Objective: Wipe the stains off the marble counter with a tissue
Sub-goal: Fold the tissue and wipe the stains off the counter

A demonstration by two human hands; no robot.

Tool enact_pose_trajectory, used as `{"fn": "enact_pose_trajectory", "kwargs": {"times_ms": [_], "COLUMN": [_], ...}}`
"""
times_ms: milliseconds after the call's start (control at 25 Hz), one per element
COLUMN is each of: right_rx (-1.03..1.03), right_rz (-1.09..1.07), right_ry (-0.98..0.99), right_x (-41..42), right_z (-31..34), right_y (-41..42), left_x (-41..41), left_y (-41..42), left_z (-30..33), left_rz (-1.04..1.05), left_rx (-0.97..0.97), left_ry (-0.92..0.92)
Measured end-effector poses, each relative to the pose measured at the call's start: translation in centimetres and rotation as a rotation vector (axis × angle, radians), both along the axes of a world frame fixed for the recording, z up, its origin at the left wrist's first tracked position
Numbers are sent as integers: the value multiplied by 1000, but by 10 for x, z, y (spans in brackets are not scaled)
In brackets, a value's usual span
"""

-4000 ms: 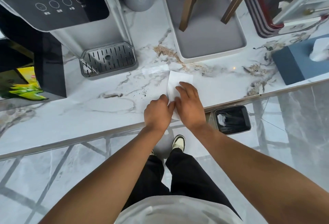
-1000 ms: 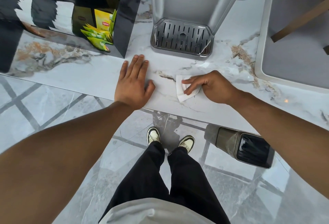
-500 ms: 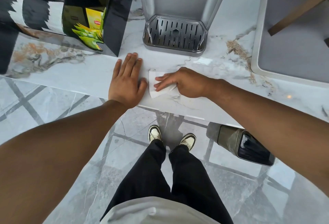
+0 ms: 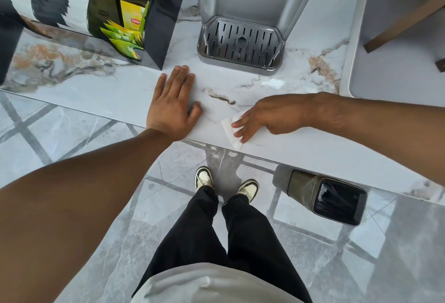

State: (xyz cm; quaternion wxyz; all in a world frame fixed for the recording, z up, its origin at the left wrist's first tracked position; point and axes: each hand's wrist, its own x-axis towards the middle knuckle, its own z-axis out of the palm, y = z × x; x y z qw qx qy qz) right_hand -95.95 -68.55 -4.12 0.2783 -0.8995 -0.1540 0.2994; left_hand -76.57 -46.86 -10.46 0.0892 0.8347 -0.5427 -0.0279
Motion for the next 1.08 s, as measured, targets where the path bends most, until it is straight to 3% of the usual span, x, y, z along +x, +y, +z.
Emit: {"fn": "enact_pose_trajectory", "kwargs": {"times_ms": [240,440,600,720,1080], "right_rx": [1,138,187,227,305], "right_rz": [-363,-990,-1448,-1505,-1385], "right_ry": [-38,-129,-197,-195,-116], "right_x": [11,-33,-49,-37,-47], "right_z": [6,-10,-17,-19,-15], "right_y": [-21,-3,59,97,123], "left_x": [0,0,0,-1,0], "left_y": [-2,-1,-2,-1,1], "left_z": [5,4,5,5,3], "left_rz": [1,8,11,10,0], "left_rx": [9,12,27,25,35], "left_ry": [13,21,22,28,24]}}
